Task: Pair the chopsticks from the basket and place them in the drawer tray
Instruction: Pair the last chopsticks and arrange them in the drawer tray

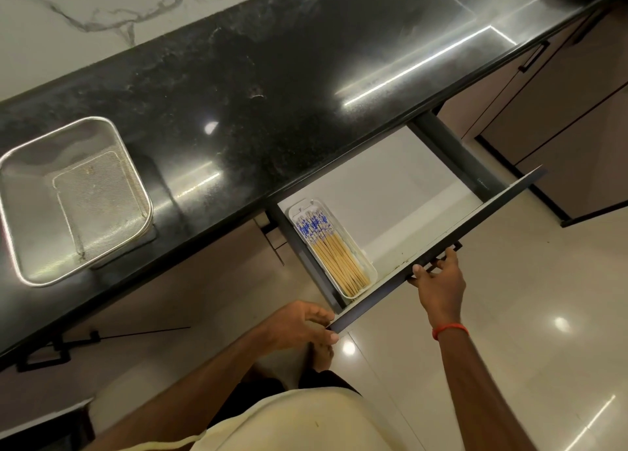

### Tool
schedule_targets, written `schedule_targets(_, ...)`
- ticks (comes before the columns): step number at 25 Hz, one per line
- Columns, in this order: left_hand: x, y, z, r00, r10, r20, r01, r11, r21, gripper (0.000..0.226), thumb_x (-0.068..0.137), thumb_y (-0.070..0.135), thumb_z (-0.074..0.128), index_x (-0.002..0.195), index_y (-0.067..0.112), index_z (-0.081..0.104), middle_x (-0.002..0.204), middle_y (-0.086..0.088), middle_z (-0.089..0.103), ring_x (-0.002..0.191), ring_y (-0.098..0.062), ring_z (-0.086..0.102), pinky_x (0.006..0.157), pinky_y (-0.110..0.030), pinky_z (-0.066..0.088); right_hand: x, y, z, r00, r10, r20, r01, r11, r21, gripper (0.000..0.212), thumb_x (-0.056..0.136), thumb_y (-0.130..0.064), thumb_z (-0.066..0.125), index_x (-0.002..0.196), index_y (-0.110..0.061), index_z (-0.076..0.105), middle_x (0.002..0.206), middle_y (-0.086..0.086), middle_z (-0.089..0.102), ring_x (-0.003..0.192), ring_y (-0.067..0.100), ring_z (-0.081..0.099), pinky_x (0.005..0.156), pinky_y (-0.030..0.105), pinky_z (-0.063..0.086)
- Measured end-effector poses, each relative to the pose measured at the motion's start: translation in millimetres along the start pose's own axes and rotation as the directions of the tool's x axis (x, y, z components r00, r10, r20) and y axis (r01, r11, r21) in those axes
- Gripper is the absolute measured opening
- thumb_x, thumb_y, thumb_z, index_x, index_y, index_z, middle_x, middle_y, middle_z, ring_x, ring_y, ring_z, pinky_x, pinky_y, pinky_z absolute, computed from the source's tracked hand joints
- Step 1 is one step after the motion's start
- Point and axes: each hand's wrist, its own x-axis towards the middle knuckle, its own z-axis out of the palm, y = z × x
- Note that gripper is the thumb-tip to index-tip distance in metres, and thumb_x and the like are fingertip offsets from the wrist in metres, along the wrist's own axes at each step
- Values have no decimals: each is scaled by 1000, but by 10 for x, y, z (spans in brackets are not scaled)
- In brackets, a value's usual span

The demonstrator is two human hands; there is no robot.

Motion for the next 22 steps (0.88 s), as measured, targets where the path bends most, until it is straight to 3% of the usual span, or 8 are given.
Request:
schedule_targets(3,-63,22,-103,998,19,-58,-18,999,31,61,85,43,77,140,23,59,135,6,63,100,-3,61,69,-12,48,42,-102,118,1000,-15,18,15,1000,23,69,85,1,71,143,-20,39,129,19,55,112,38,61,85,54,59)
schedule_targets(8,-151,44,-251,991,55,-120,-53,998,12,43,86,45,75,125,30,66,115,14,66,98,3,62,77,-19,51,134,-261,323,999,-7,43,5,999,42,69,88,-2,70,146,-17,36,135,20,53,117,37,60,84,52,60)
schedule_targets(13,-159,13,-375,981,35,-188,-46,998,-54,25,88,42,72,110,43,62,122,-5,70,107,-24,70,86,-37,59,228,-402,516,998,-29,57,24,996,83,63,87,-2,70,139,-19,41,131,17,56,116,34,61,86,52,59)
schedule_targets(16,-146,6,-417,954,35,-299,-44,999,-25,43,88,42,73,127,29,63,125,4,65,112,-15,64,95,-36,55,288,-490,639,996,-41,74,33,994,108,64,87,-4,71,140,-20,39,133,17,54,118,34,60,85,51,60)
schedule_targets(19,-135,15,-452,908,38,-416,-44,999,-5,52,88,40,74,135,20,61,121,6,67,111,-11,64,94,-30,52,357,-548,757,995,-38,92,28,994,107,71,88,-5,70,147,-20,33,139,18,50,122,36,57,88,52,58)
schedule_targets(22,-119,0,-480,868,14,-496,-36,999,-36,47,88,38,75,130,20,62,116,4,70,109,-16,66,97,-41,56,397,-638,864,994,-27,102,15,993,116,75,88,-6,70,150,-18,29,142,20,47,125,37,55,92,53,56)
